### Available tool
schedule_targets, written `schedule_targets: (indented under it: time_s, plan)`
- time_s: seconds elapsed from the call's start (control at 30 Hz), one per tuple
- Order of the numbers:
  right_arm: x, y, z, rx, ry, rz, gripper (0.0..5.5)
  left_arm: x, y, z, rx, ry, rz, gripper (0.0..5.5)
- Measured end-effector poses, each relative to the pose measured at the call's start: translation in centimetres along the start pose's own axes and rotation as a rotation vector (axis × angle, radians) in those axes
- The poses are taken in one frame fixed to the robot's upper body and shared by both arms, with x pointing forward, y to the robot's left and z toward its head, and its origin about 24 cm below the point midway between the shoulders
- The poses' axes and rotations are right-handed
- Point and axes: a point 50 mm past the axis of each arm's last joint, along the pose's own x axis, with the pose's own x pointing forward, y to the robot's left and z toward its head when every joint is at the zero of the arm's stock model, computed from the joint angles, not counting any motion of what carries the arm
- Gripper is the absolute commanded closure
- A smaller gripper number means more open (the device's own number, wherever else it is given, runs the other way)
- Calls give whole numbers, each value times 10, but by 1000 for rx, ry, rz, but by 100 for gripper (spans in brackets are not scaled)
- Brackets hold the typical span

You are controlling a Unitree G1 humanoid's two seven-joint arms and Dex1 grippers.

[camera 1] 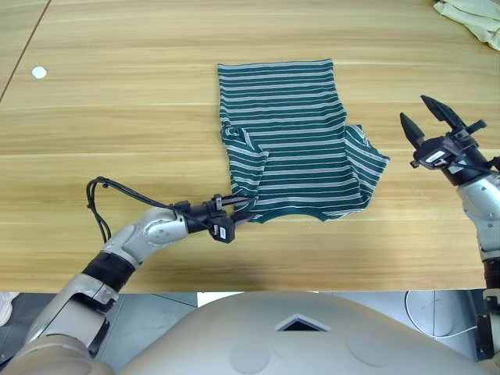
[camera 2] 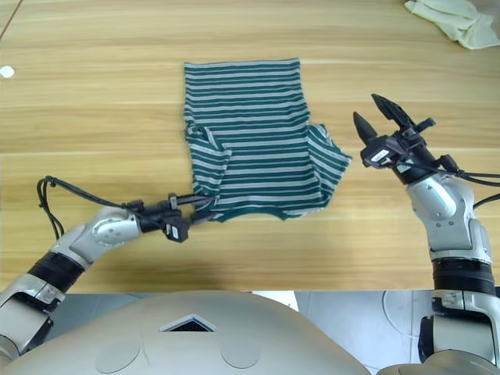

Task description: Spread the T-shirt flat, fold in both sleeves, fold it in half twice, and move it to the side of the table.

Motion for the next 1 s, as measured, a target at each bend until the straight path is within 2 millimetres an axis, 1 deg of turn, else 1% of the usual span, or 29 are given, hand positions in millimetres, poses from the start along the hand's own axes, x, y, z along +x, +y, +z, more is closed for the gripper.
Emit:
schedule_targets:
  time_s: [0.37,0.5,0.67,0.77,0.83,0.9,1.0]
  plan:
    - [2,5,1,14,-4,4,350,-7,-5,4,13,-3,-42,354]
    - [5,12,3,38,-11,14,350,-11,-11,9,-2,-19,-57,354]
    - [13,11,4,31,-25,11,350,-17,-16,13,-11,-33,-92,354]
    - [13,14,2,40,-17,21,350,-19,-15,13,-7,-24,-89,354]
    - [13,15,1,42,-14,22,350,-26,-10,9,17,13,-74,354]
    - [12,15,-1,47,-4,16,350,-39,-3,1,46,102,-59,354]
    - [10,11,-4,44,9,-12,350,-53,1,1,55,172,-46,354]
